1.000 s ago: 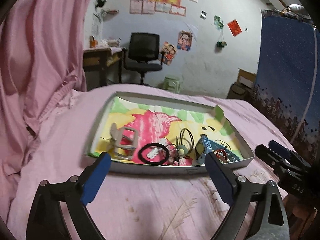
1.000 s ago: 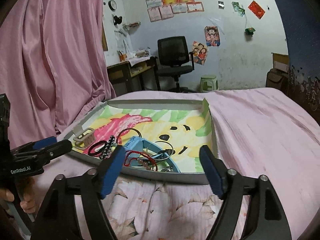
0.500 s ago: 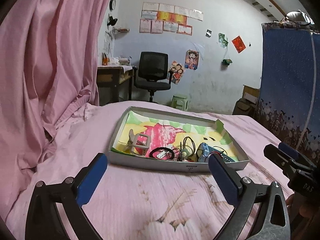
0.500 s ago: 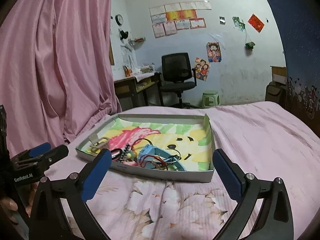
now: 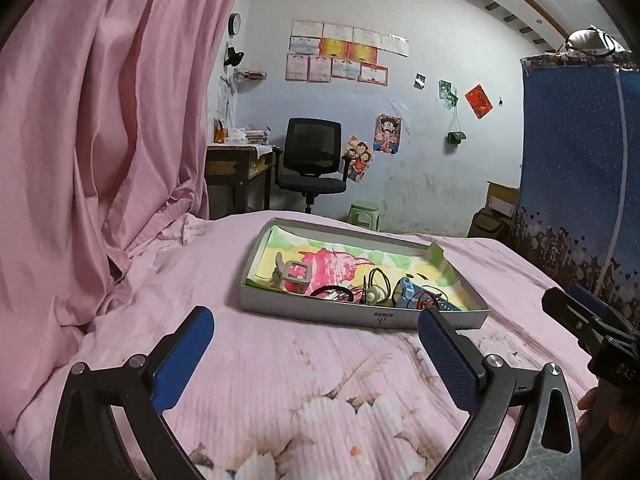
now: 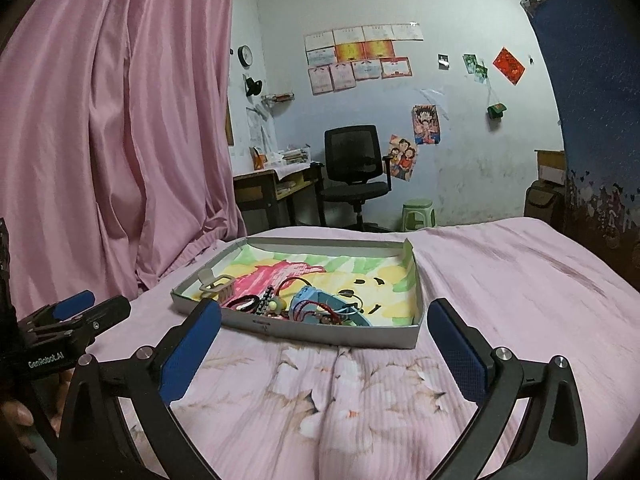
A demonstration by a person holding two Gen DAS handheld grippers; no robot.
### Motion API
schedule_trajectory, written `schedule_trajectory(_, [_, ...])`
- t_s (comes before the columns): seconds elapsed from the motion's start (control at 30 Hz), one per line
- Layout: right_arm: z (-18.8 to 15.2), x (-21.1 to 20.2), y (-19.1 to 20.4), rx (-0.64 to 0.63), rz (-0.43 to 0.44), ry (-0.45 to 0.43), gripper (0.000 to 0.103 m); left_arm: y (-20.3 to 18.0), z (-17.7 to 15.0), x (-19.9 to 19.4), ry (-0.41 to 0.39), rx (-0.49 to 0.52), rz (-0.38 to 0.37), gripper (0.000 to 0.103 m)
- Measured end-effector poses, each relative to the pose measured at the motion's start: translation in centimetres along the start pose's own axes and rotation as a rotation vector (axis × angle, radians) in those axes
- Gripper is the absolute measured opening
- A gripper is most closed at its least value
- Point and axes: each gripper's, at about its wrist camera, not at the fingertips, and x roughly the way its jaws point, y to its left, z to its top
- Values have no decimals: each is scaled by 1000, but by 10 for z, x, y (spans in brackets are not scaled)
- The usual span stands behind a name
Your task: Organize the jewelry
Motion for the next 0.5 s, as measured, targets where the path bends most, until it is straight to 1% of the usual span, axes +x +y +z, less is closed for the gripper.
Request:
schedule_trajectory(0.23, [-6,-22,5,-9,-6,-16,102,3,-8,-20,-21,6,8,103])
schedule_trajectory(0.5, [-10,-45,10,-20,-21,-40,102,-1,-17,-44,-41,43,18,103])
